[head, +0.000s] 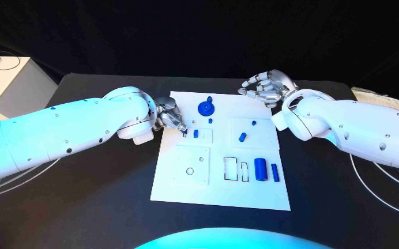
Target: Assemble the parts on the task board
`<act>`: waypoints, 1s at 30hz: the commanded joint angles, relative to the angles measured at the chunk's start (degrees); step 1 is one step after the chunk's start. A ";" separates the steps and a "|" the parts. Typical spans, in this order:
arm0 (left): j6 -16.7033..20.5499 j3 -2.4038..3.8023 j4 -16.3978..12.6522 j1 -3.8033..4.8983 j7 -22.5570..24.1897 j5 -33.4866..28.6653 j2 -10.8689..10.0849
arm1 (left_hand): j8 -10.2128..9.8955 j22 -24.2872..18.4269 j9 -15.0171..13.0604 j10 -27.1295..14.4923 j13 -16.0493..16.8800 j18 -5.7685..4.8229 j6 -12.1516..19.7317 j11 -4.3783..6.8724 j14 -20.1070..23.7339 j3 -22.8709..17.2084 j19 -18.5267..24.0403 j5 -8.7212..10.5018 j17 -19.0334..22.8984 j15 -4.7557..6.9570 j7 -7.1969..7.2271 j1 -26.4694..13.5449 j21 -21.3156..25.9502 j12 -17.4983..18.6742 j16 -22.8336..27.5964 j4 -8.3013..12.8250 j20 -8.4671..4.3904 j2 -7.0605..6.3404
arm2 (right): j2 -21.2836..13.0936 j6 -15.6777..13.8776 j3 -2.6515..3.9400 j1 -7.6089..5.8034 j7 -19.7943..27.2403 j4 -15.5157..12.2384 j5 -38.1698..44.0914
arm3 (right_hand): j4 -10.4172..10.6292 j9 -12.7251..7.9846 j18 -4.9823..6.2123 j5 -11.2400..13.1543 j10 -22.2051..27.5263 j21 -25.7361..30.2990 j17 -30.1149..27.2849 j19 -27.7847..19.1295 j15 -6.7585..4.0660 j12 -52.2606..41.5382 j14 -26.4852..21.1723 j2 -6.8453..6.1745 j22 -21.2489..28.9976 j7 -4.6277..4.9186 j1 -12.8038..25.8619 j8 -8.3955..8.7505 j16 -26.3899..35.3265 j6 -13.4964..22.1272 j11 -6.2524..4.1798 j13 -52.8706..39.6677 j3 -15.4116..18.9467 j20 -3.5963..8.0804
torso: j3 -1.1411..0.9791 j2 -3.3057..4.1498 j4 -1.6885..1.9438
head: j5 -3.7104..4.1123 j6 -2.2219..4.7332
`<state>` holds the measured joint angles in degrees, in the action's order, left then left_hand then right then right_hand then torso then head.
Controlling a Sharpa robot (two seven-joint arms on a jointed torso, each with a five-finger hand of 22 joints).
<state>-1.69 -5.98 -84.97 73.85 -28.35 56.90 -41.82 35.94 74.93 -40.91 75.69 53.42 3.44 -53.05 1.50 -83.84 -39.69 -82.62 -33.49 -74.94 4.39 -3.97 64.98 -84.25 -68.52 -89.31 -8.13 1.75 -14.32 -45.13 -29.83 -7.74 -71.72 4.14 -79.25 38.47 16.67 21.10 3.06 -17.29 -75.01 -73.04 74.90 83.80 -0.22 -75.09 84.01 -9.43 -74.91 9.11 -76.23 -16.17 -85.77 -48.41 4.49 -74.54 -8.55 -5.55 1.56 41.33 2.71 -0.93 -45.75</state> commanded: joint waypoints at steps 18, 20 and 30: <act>-3.43 -0.13 -0.05 -0.38 -0.25 2.29 0.28 | 0.36 4.55 -4.95 0.19 -0.09 -0.81 -1.64 0.06 -5.85 -9.20 -0.42 -0.27 -13.99 0.38 1.08 0.00 -0.33 0.10 -0.14 9.55 -0.03 0.64 | -0.03 0.69 0.00 0.01 0.64 -0.04 0.18 | -0.14 0.10 0.59 -0.23 0.17 0.26 7.14 0.04 0.14 0.06 3.67 -0.03 -4.26 0.01 0.41 -0.36 0.20 0.47 -0.15 0.07 0.10 -0.14 | -0.03 -0.04 -0.06 | -0.10 -0.45; -3.59 -0.13 -0.05 -0.39 -0.26 2.35 0.27 | 0.36 4.55 -4.95 0.19 -0.09 -0.81 -1.64 0.06 -5.85 -9.20 -0.42 -0.27 -13.99 0.38 1.08 0.00 -0.33 0.10 -0.14 9.55 -0.03 0.64 | -0.04 0.70 0.00 0.01 0.63 -0.04 0.18 | -0.20 0.12 0.58 -0.35 0.16 0.25 7.15 0.08 0.12 0.04 3.68 -0.04 -4.29 -0.01 0.49 -0.50 0.22 0.49 -0.17 0.13 0.05 -0.13 | -0.03 -0.03 -0.07 | -0.09 -0.50; -3.96 -0.13 0.00 -0.40 -0.36 2.77 0.23 | 0.34 4.40 -4.94 0.15 -0.20 -0.78 -1.64 0.06 -5.82 -9.22 -0.32 -0.25 -13.91 0.39 1.07 -0.04 -0.25 0.20 -0.10 9.58 -0.05 0.64 | 0.00 0.69 0.00 0.01 0.58 -0.01 0.18 | -0.20 0.12 0.58 -0.35 0.16 0.25 7.15 0.08 0.12 0.04 3.68 -0.04 -4.29 -0.01 0.49 -0.50 0.22 0.49 -0.17 0.13 0.05 -0.13 | -0.04 0.00 -0.04 | -0.04 -0.54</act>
<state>-4.27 -6.07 -84.91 73.54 -28.62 59.19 -41.71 36.11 74.91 -41.08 75.68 53.24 3.44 -53.05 1.48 -83.84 -39.69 -82.62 -33.55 -74.93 4.38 -3.97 65.08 -84.25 -68.52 -89.30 -8.13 1.75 -14.22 -45.14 -29.81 -7.74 -71.72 4.14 -79.22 38.47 16.67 21.14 3.06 -17.29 -75.01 -73.04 74.95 83.80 -0.22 -75.09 84.02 -9.43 -74.94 9.11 -76.23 -16.62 -85.77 -48.41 4.49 -74.46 -8.55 -5.55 1.53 41.30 2.66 -0.97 -46.28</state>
